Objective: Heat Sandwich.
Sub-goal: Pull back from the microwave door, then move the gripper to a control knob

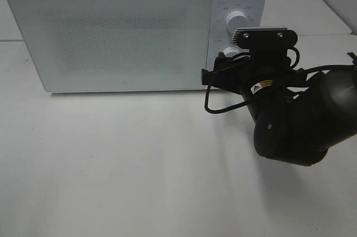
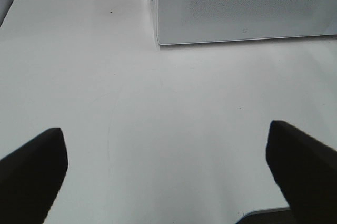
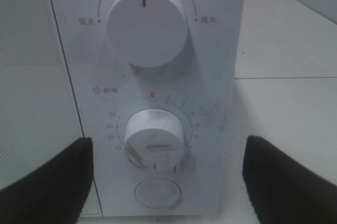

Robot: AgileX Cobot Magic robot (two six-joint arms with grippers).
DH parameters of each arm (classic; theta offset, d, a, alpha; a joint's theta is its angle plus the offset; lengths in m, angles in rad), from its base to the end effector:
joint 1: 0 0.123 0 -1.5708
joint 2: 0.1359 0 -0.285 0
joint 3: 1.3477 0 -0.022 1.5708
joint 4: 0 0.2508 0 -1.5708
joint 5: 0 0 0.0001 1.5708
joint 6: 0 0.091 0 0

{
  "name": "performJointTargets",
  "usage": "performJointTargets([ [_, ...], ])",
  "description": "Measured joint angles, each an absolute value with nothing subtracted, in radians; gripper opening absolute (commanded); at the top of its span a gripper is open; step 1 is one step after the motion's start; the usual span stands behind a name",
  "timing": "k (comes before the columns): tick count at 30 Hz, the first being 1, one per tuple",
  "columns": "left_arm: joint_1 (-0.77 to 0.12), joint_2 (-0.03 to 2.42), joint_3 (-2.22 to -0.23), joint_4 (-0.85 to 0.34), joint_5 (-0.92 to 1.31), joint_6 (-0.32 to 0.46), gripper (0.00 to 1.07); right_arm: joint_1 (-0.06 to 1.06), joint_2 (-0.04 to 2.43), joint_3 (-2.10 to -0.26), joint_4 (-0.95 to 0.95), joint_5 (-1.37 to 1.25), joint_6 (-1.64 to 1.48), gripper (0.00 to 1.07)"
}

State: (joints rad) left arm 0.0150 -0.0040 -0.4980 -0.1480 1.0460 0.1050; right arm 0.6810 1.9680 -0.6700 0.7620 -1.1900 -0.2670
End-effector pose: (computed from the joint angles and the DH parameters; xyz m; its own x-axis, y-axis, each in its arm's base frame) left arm -0.0049 -0.0117 0.2786 -0.4335 0.0237 -0.9008 0.1132 0.9932 -0.0283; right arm 0.2876 0.1580 0.1313 -0.1116 -0.0176 -0.9936 0.0177 0.9996 -0.0197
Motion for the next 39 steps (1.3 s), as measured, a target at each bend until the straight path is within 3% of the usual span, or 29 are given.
performJointTargets([
  [24,0.015,-0.004,-0.498,-0.148,1.045,0.105,0.98,0.633,2.07,-0.794,0.724,-1.152,-0.263,0.75],
  [39,0.015,-0.004,-0.498,-0.148,1.044,0.105,0.98,0.633,2.073,-0.795,0.724,-1.152,-0.263,0.61],
])
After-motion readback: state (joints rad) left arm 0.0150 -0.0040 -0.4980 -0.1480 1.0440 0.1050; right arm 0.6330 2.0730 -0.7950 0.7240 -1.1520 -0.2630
